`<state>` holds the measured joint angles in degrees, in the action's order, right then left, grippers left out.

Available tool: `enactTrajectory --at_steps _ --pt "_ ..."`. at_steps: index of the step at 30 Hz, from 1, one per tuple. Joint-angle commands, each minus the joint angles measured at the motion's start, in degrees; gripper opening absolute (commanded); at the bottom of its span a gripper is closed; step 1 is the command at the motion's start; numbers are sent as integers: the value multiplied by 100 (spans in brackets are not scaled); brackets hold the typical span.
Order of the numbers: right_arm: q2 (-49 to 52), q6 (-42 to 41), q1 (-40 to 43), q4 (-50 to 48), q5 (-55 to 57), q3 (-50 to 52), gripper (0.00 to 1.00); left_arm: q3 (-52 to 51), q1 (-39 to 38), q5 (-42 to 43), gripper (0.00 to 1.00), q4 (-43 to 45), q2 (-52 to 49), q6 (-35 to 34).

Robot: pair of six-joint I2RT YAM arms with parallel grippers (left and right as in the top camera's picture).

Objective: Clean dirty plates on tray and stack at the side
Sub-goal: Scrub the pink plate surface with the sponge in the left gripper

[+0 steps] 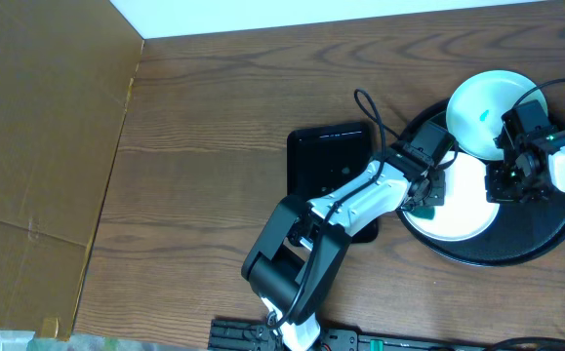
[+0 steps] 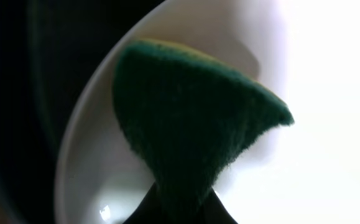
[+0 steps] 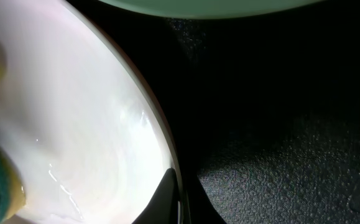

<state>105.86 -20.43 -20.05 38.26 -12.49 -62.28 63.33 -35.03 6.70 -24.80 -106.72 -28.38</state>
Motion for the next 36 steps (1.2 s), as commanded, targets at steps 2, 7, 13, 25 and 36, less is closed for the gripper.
enactTrajectory --at_steps 2,7,13,25,36 --pt "280 -55 -68 17 280 81 1 -140 39 1285 7 638 -326 -413" --pt "280 -55 -68 31 282 81 1 -140 -81 2135 7 1176 -664 -693" --pt "280 -55 -68 28 282 81 1 -138 -195 2531 7 1353 -857 -680" --pt "280 -55 -68 31 280 81 1 -136 81 579 7 33 -553 -208" --pt "280 -55 -68 28 282 81 1 9 494 -675 7 -798 -507 -151"
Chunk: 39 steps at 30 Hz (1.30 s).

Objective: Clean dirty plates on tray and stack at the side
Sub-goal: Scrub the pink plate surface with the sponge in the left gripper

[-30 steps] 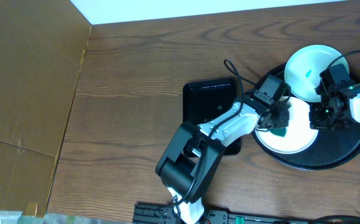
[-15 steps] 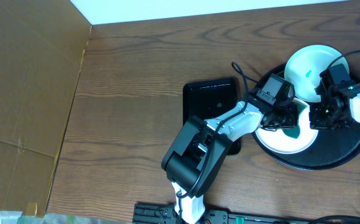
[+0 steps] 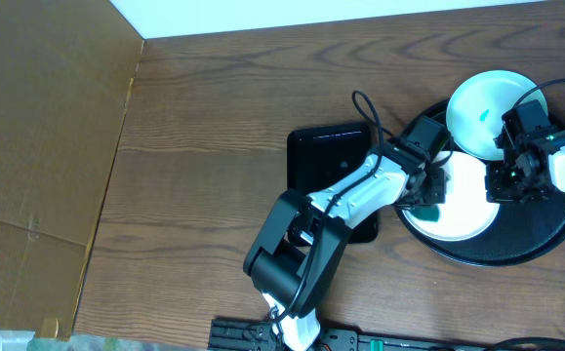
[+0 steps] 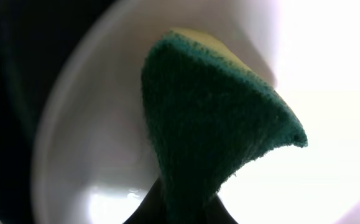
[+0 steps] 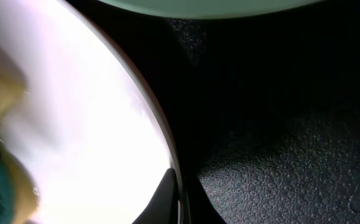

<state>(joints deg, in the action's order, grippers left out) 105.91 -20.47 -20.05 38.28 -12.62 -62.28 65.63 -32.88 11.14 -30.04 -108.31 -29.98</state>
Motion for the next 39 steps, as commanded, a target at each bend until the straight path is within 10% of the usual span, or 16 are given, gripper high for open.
enactTrajectory --at_steps 1,15,30,39 --pt "275 -48 -68 26 295 81 1 -210 310 -1172 7 -332 -348 -140" --pt "275 -50 -68 26 293 81 1 -212 -52 1851 7 1578 -378 -179" --pt "275 -50 -68 50 293 81 1 -205 -13 1005 7 841 -168 -114" --pt "275 -50 -68 48 295 81 1 -195 48 107 7 -72 1788 -9"
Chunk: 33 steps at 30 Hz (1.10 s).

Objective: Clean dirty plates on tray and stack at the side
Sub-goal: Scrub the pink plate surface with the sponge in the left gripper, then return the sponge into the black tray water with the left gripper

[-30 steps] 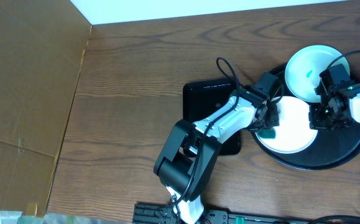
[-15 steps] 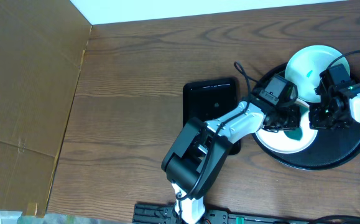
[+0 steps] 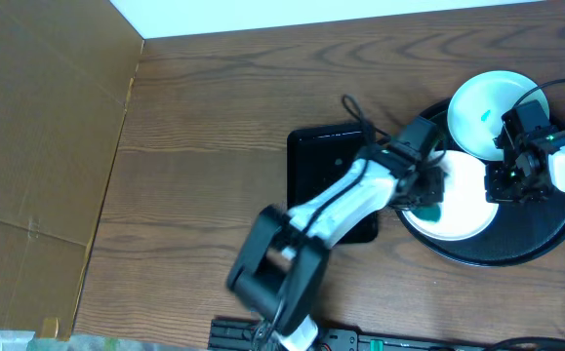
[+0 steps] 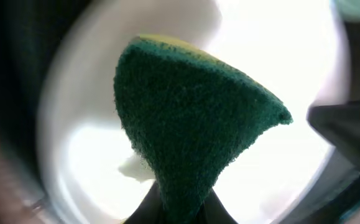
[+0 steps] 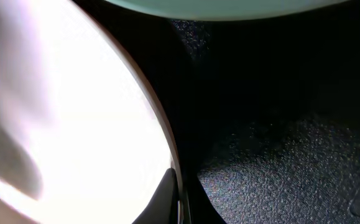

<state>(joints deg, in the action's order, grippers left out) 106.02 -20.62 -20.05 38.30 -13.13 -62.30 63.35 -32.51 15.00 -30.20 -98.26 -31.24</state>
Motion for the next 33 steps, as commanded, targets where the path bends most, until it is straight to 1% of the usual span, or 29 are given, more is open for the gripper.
enactTrajectory --at_steps 1,2,4,7,9,11,13,16,18,20,22,25,27,28,29,31,32,33 --pt "264 -35 -68 46 343 83 1 33 13 -192 7 -111 1049 120" --pt "264 -35 -68 46 343 83 1 33 28 -210 8 -221 1309 122" --pt "264 -35 -68 48 343 83 1 33 118 -586 7 -577 1821 149" --pt "264 -35 -68 46 343 83 1 31 439 -1644 7 -1327 2299 166" --pt "264 -35 -68 44 343 83 1 28 719 -2199 7 -1742 2376 208" --pt "264 -35 -68 44 343 83 1 -39 1108 -2481 7 -1963 2312 413" --pt "264 -35 -68 44 343 83 1 -170 1491 -2472 7 -1923 2142 468" --pt "264 -35 -68 44 343 83 1 -361 2002 -2446 7 -1639 1644 474" --pt "264 -35 -68 44 341 83 1 -378 2223 -2157 7 -1436 1213 680" --pt "264 -35 -68 46 341 83 1 -378 2350 -1639 7 -1226 782 914" --pt "264 -35 -68 46 341 83 1 -378 2382 -1311 7 -1080 352 981" --pt "267 -35 -68 46 341 83 1 -378 2382 -1113 7 -1008 -74 979" --pt "267 -35 -68 48 341 83 1 -378 2382 -1084 7 -999 -181 977" --pt "267 -35 -68 46 341 83 1 -378 2382 -1091 15 -999 -184 979" --pt "267 -35 -68 46 341 83 1 -374 2382 -1088 27 -1001 -153 977" --pt "267 -35 -68 46 341 83 1 -372 2385 -1088 60 -1019 -50 973" --pt "267 -35 -68 46 341 83 1 -367 2382 -1088 66 -1034 24 968" --pt "267 -35 -68 46 341 83 1 -354 2385 -1088 66 -1075 116 960"
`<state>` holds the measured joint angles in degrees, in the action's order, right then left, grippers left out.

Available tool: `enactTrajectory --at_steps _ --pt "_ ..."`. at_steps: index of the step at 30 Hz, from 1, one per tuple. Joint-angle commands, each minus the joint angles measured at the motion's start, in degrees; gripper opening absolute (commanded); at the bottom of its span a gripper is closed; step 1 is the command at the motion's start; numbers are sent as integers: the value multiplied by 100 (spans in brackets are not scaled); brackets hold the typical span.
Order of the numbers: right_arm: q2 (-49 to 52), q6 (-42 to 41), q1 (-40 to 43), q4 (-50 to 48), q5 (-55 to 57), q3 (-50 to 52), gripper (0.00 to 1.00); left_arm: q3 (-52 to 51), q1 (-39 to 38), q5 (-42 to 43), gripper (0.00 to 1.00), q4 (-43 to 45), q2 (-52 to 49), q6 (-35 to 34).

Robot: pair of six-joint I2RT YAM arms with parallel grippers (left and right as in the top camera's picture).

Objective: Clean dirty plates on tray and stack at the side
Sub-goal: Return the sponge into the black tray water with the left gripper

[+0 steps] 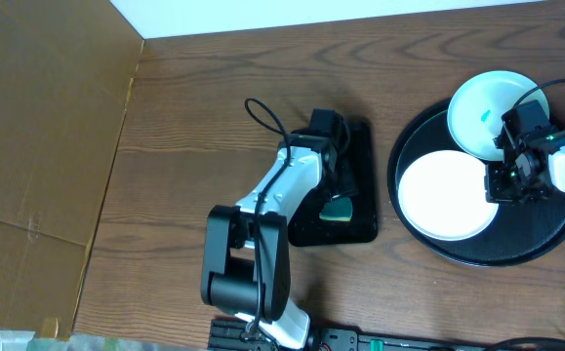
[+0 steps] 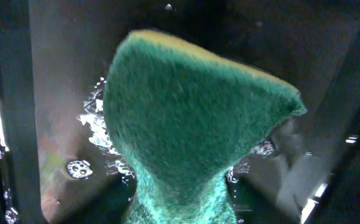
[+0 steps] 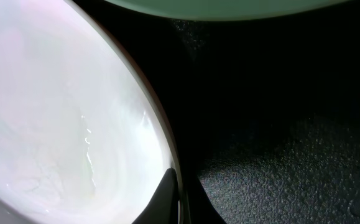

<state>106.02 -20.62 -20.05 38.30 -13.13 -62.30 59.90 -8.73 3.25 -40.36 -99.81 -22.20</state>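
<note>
A white plate (image 1: 443,195) lies on the round black tray (image 1: 545,234); its wet face fills the left of the right wrist view (image 3: 61,124). My right gripper (image 1: 503,181) is shut on that plate's right rim (image 3: 181,198). A second white plate (image 1: 487,109) with a green smear rests on the tray's far edge. My left gripper (image 1: 335,191) is shut on a green sponge (image 2: 198,112) with a yellow back. It holds the sponge down in the black rectangular basin (image 1: 360,229), with water splashing round it.
Brown cardboard (image 1: 38,146) covers the table's left side. The basin's glossy walls (image 2: 12,124) stand close round the sponge. The pebbled tray floor (image 3: 285,162) lies to the right of the held plate. A cable loops off the left arm.
My left gripper has left the white plate and moved left with the sponge, which is now in the basin's water. The right gripper still grips the plate's rim.
At all three earlier moments my left gripper pressed the sponge on the white plate's left part, at slightly different spots, while my right gripper gripped the rim. Now the plate's face is bare and wet, and the sponge is in the basin.
</note>
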Motion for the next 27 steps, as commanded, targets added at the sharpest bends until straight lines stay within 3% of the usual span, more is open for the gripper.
enactTrajectory --at_steps 1,16,27 --pt "267 -35 -68 46 341 83 1 7 11 87 66 -111 404 55" --pt "-160 96 -68 361 568 -136 1 131 522 15 78 -861 3080 153" --pt "-1158 271 -70 697 914 -800 1 131 544 17 78 -868 3366 225"
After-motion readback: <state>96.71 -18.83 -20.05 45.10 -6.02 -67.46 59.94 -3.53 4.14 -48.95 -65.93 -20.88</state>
